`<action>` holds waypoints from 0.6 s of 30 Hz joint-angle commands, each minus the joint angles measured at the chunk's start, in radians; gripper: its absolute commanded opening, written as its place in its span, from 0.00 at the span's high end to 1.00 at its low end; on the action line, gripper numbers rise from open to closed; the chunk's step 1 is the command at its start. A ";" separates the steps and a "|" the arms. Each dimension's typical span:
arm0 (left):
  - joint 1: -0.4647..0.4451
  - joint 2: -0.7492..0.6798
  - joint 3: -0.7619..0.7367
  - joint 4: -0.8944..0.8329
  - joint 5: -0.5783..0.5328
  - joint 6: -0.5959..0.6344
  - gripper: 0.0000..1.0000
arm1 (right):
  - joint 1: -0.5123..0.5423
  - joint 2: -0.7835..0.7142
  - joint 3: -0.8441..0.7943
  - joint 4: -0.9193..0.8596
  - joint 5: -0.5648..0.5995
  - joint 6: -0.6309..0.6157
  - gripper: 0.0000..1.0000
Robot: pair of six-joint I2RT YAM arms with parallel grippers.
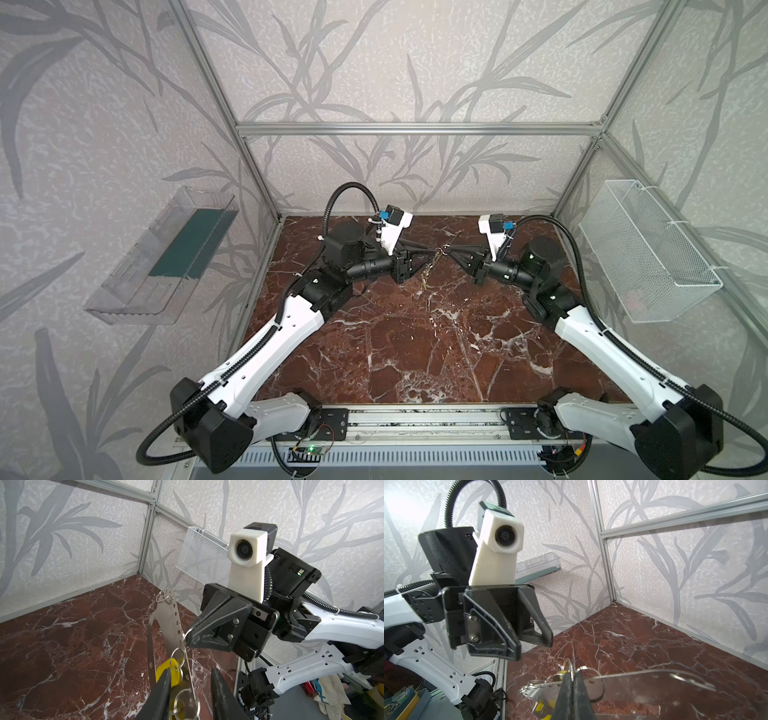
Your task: Put the keys on the keyring
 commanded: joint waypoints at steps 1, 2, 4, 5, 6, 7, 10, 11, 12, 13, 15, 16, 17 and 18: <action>0.007 0.030 0.019 0.054 0.024 -0.061 0.65 | 0.001 -0.037 -0.003 0.082 -0.033 0.026 1.00; 0.008 0.037 0.024 0.049 0.024 -0.065 0.65 | 0.001 -0.038 -0.002 0.078 -0.040 0.026 1.00; 0.008 0.042 0.026 0.056 0.029 -0.074 0.66 | 0.001 -0.039 0.010 0.053 -0.051 0.018 1.00; 0.009 0.046 0.026 0.066 0.034 -0.083 0.68 | 0.001 -0.040 0.015 0.037 -0.056 0.011 1.00; 0.009 0.049 0.024 0.075 0.037 -0.090 0.69 | 0.001 -0.040 0.015 0.030 -0.060 0.007 1.00; 0.009 0.053 0.024 0.085 0.045 -0.099 0.70 | 0.001 -0.044 0.015 0.027 -0.060 0.005 1.00; 0.009 0.066 0.026 0.099 0.069 -0.117 0.76 | 0.001 -0.047 0.015 0.024 -0.060 0.001 1.00; 0.010 0.067 0.026 0.104 0.074 -0.120 0.79 | 0.002 -0.047 0.016 0.022 -0.061 0.001 1.00; 0.010 0.067 0.025 0.107 0.077 -0.122 0.82 | 0.003 -0.047 0.015 0.021 -0.063 0.001 1.00; 0.009 0.066 0.022 0.115 0.083 -0.124 0.87 | 0.002 -0.047 0.015 0.018 -0.062 0.001 1.00; 0.009 0.061 0.013 0.133 0.103 -0.126 0.96 | 0.002 -0.049 0.013 0.019 -0.059 0.000 1.00; 0.009 0.060 0.010 0.141 0.114 -0.128 0.96 | 0.003 -0.049 0.012 0.021 -0.057 -0.002 1.00; 0.010 0.061 0.007 0.145 0.124 -0.130 0.96 | 0.003 -0.050 0.012 0.022 -0.057 -0.002 1.00; 0.010 0.061 0.006 0.142 0.129 -0.132 0.96 | 0.002 -0.049 0.012 0.022 -0.057 -0.002 1.00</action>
